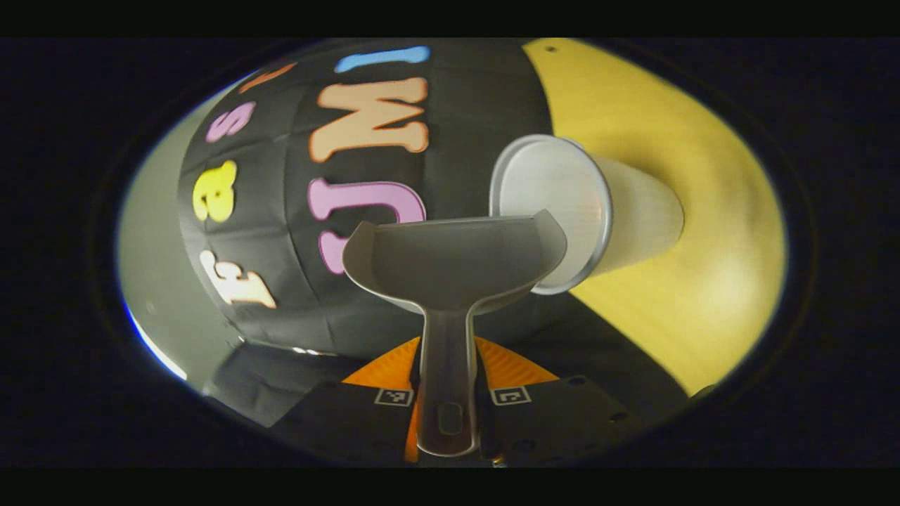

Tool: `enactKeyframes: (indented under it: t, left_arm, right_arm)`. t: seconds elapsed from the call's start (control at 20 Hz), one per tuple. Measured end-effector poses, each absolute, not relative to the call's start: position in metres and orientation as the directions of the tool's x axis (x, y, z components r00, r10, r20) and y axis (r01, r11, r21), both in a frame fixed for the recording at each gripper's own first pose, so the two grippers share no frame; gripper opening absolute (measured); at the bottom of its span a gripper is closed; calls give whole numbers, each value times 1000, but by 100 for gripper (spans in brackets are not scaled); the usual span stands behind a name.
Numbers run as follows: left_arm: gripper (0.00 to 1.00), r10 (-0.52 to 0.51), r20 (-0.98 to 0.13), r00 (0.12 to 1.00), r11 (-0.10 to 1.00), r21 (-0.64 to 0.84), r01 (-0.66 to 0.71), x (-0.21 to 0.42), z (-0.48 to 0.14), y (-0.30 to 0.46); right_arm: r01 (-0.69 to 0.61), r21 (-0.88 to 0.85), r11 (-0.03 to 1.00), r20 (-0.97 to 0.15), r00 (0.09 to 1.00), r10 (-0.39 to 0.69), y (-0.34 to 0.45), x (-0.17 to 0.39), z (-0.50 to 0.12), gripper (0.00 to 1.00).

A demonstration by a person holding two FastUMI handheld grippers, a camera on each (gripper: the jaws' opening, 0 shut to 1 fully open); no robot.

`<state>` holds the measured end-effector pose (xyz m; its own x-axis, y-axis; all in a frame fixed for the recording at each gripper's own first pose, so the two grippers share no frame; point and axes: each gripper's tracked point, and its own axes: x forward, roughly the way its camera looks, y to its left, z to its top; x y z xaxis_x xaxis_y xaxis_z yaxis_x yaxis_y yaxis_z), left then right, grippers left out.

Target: Pick up the small broom and dustpan from the desktop, sweep the trash into the dustpan with the broom, and then empty the trash into the garbage bin.

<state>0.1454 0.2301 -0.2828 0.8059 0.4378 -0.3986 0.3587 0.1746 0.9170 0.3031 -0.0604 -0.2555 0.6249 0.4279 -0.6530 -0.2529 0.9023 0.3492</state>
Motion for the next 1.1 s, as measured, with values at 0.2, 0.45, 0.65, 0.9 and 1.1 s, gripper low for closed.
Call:
enactKeyframes:
  t: [0.2, 0.45, 0.65, 0.9, 1.1]
  left_arm:
    - [27, 363, -434, 825, 545, 817, 189, 141, -291, 195]
    - [25, 167, -544, 822, 889, 444, 113, 98, -342, 80]
    - [25, 69, -626, 777, 962, 249, 114, 46, -394, 7]
    - [25, 78, -722, 688, 974, 201, 100, 0, -463, -22]
    - [26, 100, -787, 608, 980, 183, 77, -34, -512, -23]
  right_arm:
    - [-236, 355, 905, -638, 646, 419, -66, 305, -249, 19]
    - [-180, 341, 923, -623, 692, 365, -77, 320, -241, 19]
    - [-129, 270, 954, -641, 715, 278, -88, 332, -244, 19]
    - [-93, 182, 979, -690, 697, 195, -97, 324, -264, 19]
    - [-98, 145, 984, -731, 660, 174, -93, 315, -283, 19]
